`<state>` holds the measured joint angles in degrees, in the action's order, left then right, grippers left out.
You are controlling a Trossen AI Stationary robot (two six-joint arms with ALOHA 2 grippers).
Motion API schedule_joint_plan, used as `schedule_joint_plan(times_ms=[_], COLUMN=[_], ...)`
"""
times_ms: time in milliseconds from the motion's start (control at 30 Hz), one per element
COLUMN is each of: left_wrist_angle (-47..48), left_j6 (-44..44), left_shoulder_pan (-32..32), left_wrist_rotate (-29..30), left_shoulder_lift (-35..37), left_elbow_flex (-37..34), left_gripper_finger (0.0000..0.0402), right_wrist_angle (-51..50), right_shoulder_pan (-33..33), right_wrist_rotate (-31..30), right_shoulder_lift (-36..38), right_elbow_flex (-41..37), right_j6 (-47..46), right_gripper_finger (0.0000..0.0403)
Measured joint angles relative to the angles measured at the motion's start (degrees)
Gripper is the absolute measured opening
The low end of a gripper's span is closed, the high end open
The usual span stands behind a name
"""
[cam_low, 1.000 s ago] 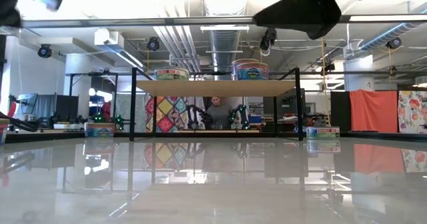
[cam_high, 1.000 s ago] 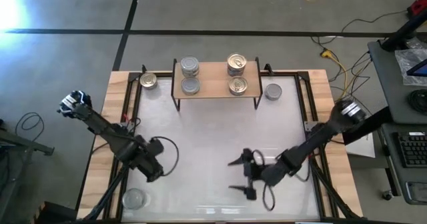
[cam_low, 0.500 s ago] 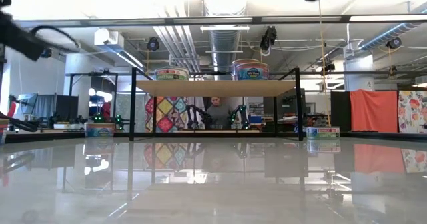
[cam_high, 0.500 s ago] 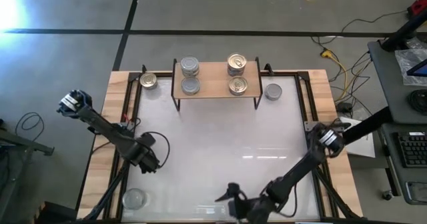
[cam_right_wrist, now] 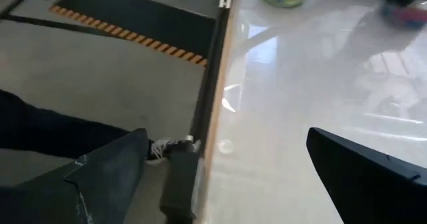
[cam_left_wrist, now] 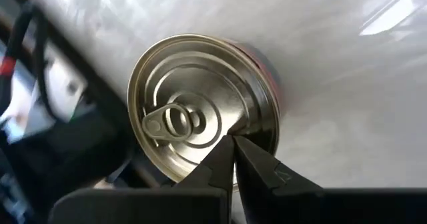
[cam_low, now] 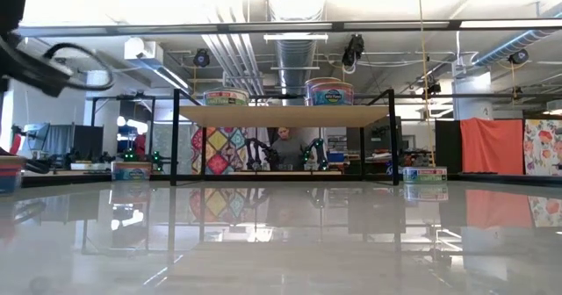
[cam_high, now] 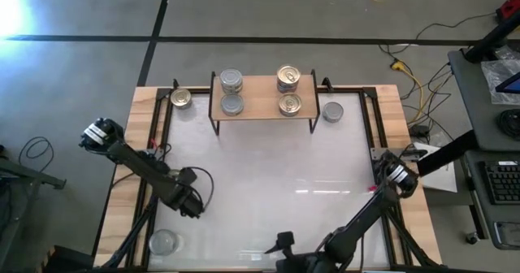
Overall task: Stack canned seafood by type on shelf
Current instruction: Stack the blue tuna can on top of the blue tuna can on the shelf
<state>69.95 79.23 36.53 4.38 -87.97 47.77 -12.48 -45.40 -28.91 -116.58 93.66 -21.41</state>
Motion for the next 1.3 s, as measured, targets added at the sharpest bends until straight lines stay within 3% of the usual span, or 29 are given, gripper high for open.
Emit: schedule_joint_plan(times_ms=[167,467,733,933,1133,1300], left_wrist_angle=[-3.31,-11.46,-14.05,-14.24,-10.91,-9.84], left_j6=[-4.46,-22.35,-38.96,-51.88,-56.15,-51.06], left_shoulder_pan=[-0.04,-2.94,-6.00,-6.08,-4.73,-3.93], left_wrist_rotate=[5.15,13.68,18.06,18.43,18.94,18.81], left_shoulder_lift=[-6.82,-23.15,-34.48,-35.66,-32.48,-27.93], left_elbow_flex=[8.35,27.54,48.12,60.22,60.39,49.10], left_gripper_finger=[0.0001,0.0001,0.0000,0.0000,0.0000,0.0000], right_wrist_angle=[-5.03,-14.55,-27.30,-27.18,-21.90,-7.30], right_shoulder_pan=[0.56,2.22,2.71,0.51,-0.79,0.59], right_wrist_rotate=[-3.59,-7.05,-8.86,-14.65,-17.75,-18.84], right_shoulder_lift=[2.91,5.23,7.39,8.05,7.75,7.72], right_elbow_flex=[-0.12,-0.30,-2.82,-8.18,-15.25,-22.78], right_j6=[2.63,3.24,-8.75,-19.03,-28.40,-25.64], right_gripper_finger=[0.0400,0.0400,0.0400,0.0400,0.0400,0.0400])
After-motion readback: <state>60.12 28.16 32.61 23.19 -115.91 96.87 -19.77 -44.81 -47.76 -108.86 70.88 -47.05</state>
